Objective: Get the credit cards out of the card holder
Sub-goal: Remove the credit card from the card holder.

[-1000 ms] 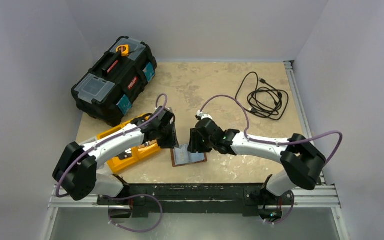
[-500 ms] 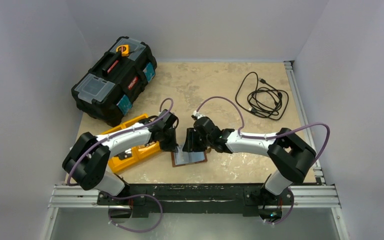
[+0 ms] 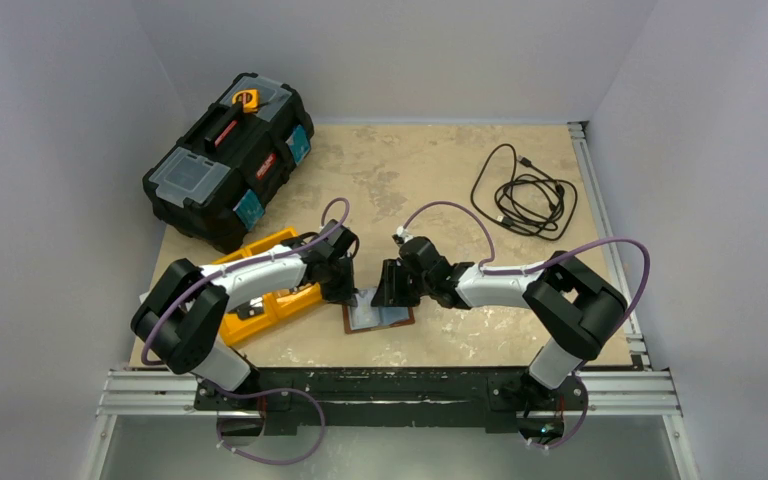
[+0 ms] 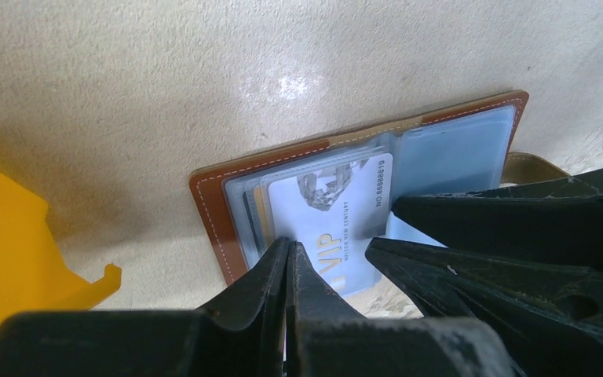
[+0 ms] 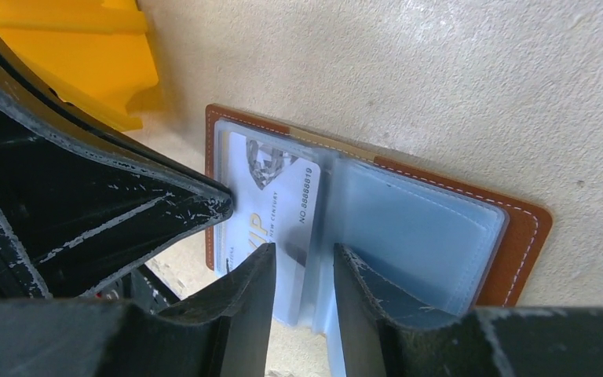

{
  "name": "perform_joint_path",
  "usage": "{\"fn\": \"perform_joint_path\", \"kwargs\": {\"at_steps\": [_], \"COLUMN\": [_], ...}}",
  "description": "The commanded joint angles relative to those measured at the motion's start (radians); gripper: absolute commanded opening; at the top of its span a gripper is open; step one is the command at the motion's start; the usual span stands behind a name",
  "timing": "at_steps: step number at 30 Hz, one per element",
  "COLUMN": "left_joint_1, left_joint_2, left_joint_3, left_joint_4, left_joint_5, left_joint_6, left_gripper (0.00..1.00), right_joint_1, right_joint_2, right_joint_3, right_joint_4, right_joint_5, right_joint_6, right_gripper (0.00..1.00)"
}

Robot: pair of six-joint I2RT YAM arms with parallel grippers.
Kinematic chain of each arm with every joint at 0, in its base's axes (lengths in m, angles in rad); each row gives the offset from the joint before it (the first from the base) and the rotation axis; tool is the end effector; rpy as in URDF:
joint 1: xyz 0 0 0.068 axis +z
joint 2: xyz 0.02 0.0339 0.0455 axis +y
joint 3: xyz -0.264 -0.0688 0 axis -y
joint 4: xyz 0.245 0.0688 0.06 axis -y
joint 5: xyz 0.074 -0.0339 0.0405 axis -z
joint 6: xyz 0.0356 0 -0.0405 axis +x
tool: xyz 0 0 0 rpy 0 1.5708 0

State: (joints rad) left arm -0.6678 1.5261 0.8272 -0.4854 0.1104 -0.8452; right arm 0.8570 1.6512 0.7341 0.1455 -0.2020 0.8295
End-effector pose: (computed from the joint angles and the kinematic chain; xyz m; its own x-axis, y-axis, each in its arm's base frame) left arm 0.2140 -0.1737 0.1642 -0.9674 -0.1840 -0.1738 -0.1140 0.9299 -0.3497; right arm 0.2014 0.2434 0.1427 -0.9239 0.0370 -0.3808 -0.2269 0.7485 0.6232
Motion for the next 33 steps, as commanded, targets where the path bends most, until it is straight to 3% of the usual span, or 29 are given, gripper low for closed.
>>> {"fn": "perform_joint_path", "kwargs": {"at_steps": [1, 15, 33], "left_joint_1": [-0.006, -0.026, -0.026], "left_joint_2": [0.043, 0.073, 0.094], "left_joint_3": [-0.01, -0.04, -0.051], "left_joint_4": [0.03, 0.053, 0.021], "left_joint_5": [-0.01, -0.01, -0.034], "left_joint_6": [0.004, -0.03, -0.054], "left_gripper": [0.0, 0.0, 0.0], "right_joint_1": [-0.001, -0.027, -0.137], "right_joint_2": [0.015, -0.008, 0.074], "right_joint_3": [-0.021, -0.075, -0.306], "right_joint_4": [0.047, 0.127, 0.685], "right_joint_5": [-0.035, -0.105, -0.328], "right_joint_6": [0.013, 0.056, 0.281], "right_gripper": [0.32, 0.28, 0.22]}}
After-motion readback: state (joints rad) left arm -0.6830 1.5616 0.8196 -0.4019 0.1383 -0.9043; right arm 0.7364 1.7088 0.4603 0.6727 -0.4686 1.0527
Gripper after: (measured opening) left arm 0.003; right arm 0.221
